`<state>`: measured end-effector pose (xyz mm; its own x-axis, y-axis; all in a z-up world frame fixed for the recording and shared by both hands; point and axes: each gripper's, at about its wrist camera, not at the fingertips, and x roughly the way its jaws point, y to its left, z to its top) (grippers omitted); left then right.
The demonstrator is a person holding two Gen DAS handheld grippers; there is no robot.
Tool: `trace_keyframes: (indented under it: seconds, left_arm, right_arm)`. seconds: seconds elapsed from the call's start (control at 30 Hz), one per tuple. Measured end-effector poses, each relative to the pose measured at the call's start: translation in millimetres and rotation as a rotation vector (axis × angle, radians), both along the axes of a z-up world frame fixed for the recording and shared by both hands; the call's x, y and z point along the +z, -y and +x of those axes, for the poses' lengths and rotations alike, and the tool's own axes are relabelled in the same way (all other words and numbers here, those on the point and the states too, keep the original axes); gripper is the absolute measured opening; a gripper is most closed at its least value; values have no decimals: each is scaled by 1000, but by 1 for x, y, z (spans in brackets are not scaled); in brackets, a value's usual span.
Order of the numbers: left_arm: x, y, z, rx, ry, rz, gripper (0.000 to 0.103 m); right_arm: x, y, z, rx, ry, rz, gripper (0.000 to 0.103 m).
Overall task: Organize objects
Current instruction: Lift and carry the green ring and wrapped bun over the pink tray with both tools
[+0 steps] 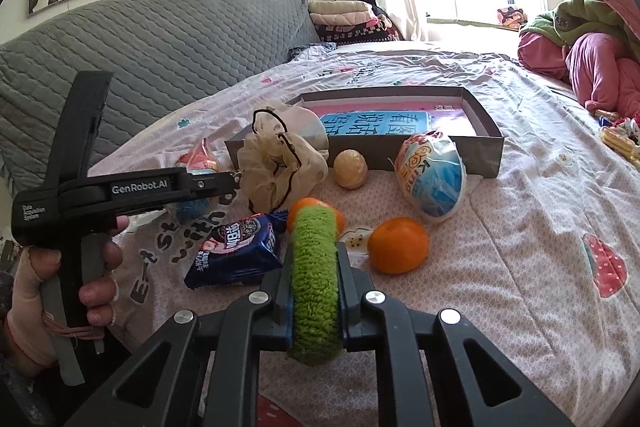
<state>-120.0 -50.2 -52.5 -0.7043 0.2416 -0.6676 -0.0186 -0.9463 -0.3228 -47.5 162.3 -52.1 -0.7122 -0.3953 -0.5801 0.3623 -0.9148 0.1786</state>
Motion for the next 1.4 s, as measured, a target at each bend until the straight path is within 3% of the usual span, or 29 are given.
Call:
trace_keyframes:
  seconds: [0.7,1.4]
  left_arm:
    - [23,-8,13,-25,-101,-29,52]
    - [47,-16,-19,-35,-167,-32,52]
  right_arm:
    - [29,-10,-7,-51,-102,21,15]
    - [65,-10,-49,-66,-206,0,15]
